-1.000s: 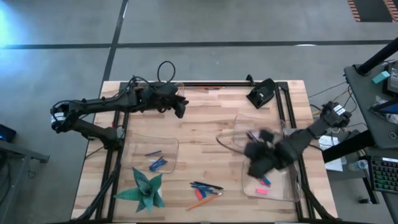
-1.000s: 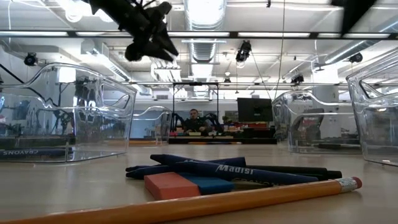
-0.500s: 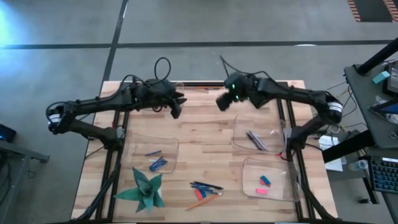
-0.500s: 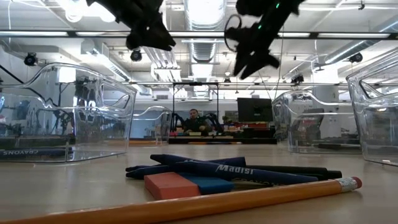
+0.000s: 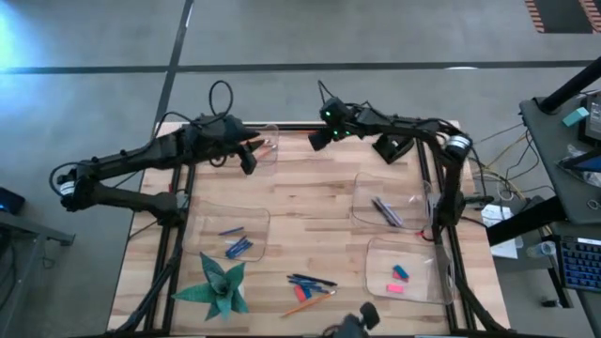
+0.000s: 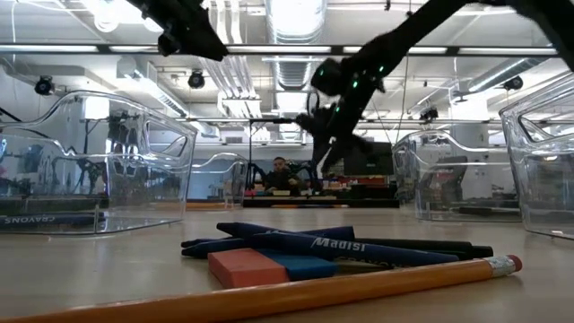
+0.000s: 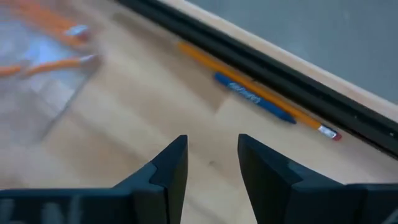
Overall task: Sort crayons/erasers/pens/pencils in bins
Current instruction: Put the blue crayon into the middle left transparent bin
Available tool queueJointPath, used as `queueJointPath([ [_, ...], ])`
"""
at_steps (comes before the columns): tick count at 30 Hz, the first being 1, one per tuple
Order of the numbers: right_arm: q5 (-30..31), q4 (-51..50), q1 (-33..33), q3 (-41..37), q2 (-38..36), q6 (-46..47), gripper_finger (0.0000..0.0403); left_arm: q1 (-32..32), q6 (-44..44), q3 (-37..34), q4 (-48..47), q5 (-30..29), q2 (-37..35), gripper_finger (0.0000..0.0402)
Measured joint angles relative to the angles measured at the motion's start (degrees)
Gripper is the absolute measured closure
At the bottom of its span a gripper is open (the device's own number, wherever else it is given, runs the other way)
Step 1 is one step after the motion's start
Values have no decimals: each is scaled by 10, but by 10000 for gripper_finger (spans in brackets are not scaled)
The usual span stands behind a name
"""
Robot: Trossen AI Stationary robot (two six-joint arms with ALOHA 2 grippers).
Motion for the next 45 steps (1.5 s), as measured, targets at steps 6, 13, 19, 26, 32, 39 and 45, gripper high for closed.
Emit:
queueJointPath([
  [6, 12, -7, -23, 78, 86, 31, 284, 0, 0, -1, -1, -7, -12, 290],
  [13, 51, -107, -34, 191, 175, 36, 298, 0, -4, 0, -1, -57, -13, 290],
  [19, 50, -128, -34, 261, 229, 41, 299, 8, -2, 6, 2, -84, -13, 290],
  [26, 62, -160, -33, 307, 257, 80, 300, 19, 0, 6, 2, -84, -13, 290],
  [32, 62, -167, -29, 307, 257, 97, 299, 19, 0, 6, 1, -83, -13, 290],
  [39, 60, -182, -12, 304, 256, 108, 299, 19, 0, 5, 1, -83, -13, 290],
  [45, 76, -173, -10, 305, 255, 108, 301, 19, 1, 2, -1, -83, -13, 290],
])
